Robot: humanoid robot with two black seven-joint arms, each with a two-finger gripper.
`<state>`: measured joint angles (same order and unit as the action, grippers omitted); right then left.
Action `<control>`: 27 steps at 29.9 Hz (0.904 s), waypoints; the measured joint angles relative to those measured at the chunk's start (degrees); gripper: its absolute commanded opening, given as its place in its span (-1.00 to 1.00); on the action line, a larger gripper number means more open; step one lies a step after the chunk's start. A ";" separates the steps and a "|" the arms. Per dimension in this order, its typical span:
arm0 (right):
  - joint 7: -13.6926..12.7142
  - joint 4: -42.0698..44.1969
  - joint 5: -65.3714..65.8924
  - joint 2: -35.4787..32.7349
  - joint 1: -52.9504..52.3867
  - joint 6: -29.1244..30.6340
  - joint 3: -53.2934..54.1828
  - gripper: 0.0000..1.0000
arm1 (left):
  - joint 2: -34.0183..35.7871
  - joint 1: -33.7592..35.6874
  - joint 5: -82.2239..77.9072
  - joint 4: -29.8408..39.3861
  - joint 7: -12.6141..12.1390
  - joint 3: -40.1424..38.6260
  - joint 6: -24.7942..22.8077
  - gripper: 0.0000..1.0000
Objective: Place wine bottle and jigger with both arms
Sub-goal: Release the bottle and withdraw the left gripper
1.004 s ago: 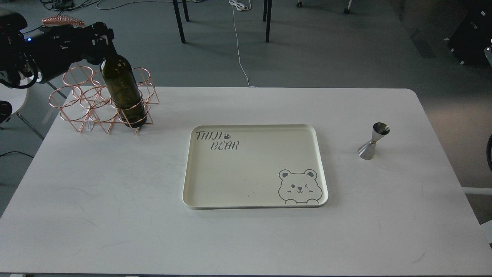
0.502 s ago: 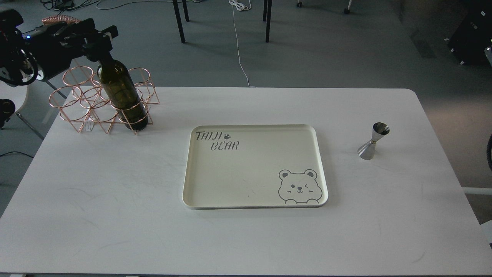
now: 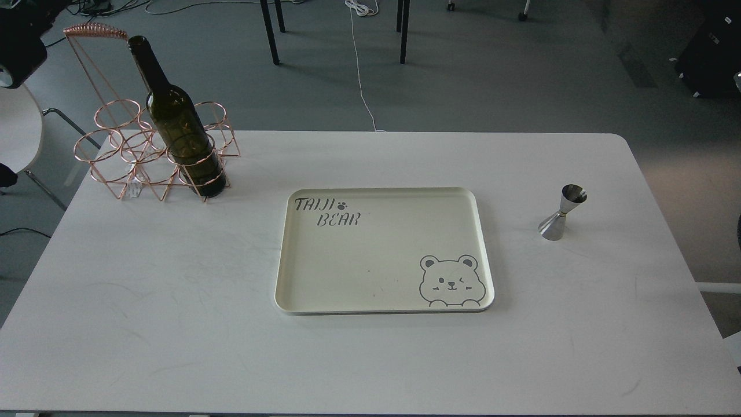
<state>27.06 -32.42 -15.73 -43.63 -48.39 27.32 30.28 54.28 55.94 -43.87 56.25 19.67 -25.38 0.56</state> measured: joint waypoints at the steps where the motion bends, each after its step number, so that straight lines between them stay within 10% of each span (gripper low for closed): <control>1: 0.00 0.09 0.00 0.00 0.04 -0.09 0.00 0.98 | -0.07 -0.05 3.84 -0.86 0.00 -0.01 -0.05 0.96; 10: 0.15 1.19 -0.18 0.47 0.47 0.30 0.69 0.98 | -1.84 -1.48 40.16 -6.58 -0.01 -0.16 -2.00 0.96; 27: -5.05 2.81 -7.04 1.88 5.30 0.68 1.30 0.98 | -8.56 -8.25 65.20 -20.43 0.05 -0.31 -24.74 0.96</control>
<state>22.01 -29.61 -22.77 -41.75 -43.09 28.00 31.58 45.72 47.70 21.33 35.82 19.72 -25.69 -24.18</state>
